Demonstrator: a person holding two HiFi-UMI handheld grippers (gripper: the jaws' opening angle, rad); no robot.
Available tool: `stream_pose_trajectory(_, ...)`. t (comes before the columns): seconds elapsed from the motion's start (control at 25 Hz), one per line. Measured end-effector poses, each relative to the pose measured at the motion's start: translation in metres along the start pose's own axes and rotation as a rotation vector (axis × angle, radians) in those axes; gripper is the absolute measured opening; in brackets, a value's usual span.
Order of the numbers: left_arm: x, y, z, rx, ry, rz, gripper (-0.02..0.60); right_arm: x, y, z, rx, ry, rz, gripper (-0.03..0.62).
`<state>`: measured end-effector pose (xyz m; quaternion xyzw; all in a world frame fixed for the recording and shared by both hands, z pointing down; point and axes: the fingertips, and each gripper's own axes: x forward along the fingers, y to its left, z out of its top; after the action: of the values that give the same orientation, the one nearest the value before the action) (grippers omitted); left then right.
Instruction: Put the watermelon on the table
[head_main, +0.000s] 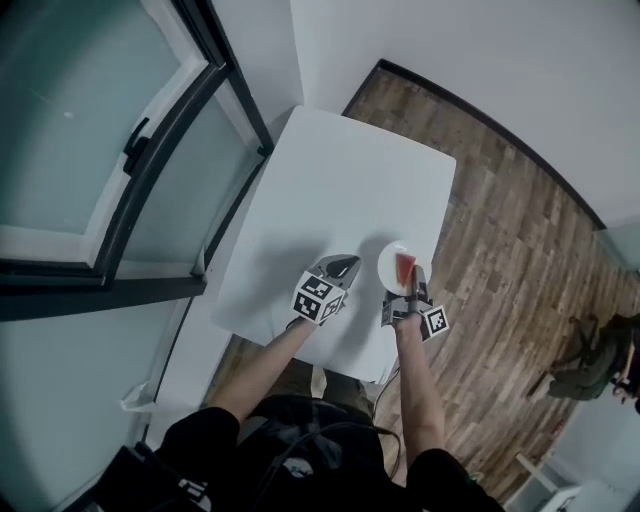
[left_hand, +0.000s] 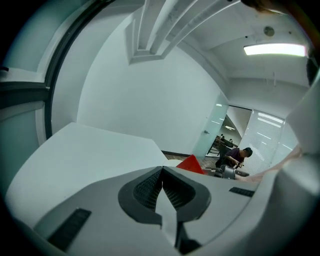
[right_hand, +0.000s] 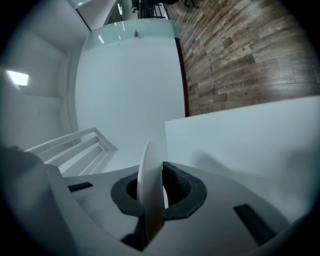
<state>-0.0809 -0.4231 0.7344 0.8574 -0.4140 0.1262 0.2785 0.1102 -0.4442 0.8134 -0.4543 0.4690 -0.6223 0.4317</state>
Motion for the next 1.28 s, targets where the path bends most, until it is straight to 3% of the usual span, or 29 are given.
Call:
stream_pose_trajectory(0.28,0.069,-0.001,-0.005,-0.015,0.049,-0.084,0.006,0.031,-0.042,0.045,-0.023,-0.078,-0.061,0.026)
stream_pose_trajectory(0.48,0.082,-0.01,-0.012,-0.059,0.087,-0.142,0.006,0.044,-0.049,0.064,-0.046,-0.134,-0.095,0.026)
stream_pose_trajectory(0.72,0.082,-0.013,-0.009,-0.084,0.083,-0.145,0.006,0.052,-0.048,0.071,-0.215,-0.083,-0.271,0.026)
stream_pose_trajectory(0.88,0.078,-0.015,-0.003,-0.099,0.072,-0.145,0.006,0.055,-0.045,0.075,-0.418,-0.041,-0.427,0.049)
stream_pose_trajectory(1.08,0.07,-0.016,0.002,-0.093,0.066,-0.146,0.006,0.057,-0.042,0.076,-0.808,0.066,-0.64,0.188)
stream_pose_trajectory(1.28,0.063,-0.022,0.002,-0.078,0.075,-0.145,0.006,0.043,-0.045,0.084,-1.132,0.189,-0.705,0.206)
